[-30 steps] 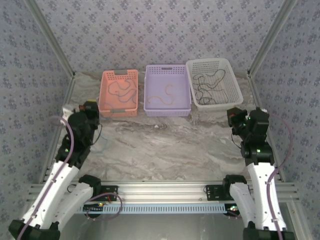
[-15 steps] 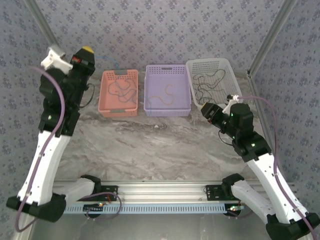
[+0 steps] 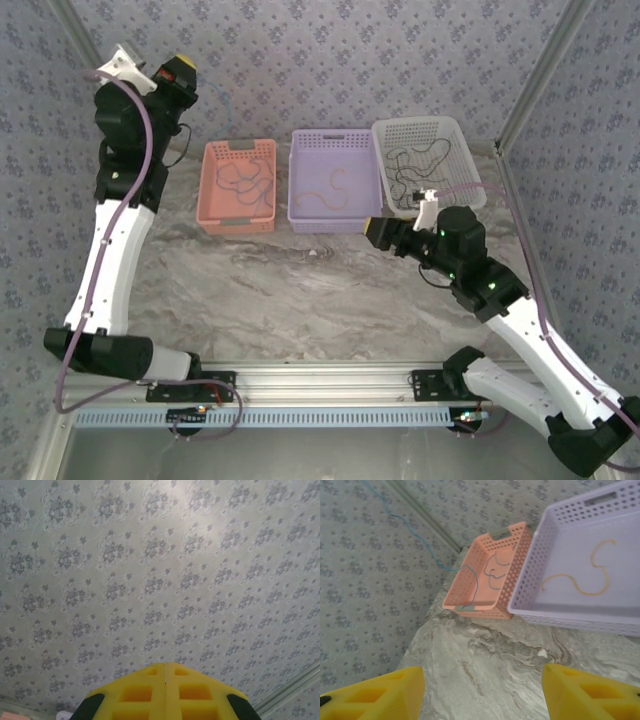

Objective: Untangle the cables

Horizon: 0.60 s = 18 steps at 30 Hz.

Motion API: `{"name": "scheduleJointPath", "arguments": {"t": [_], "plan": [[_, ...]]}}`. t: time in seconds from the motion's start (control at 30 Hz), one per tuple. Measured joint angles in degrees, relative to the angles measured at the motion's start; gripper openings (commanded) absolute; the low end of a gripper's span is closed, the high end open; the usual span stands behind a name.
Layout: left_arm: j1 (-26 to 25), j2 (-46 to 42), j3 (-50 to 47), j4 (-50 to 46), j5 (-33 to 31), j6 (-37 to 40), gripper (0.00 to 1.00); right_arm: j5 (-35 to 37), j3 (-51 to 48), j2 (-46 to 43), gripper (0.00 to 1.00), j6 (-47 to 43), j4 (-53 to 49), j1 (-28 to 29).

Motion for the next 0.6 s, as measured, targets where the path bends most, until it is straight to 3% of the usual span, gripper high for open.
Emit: {"name": "scheduleJointPath", "arguments": {"t": [0.6], "plan": [[2.58, 11.08, -5.27, 1.31, 3.43, 0.48, 0.0, -0.13, 0.63, 3.65, 0.65, -2.19, 2.23, 3.04]]}}
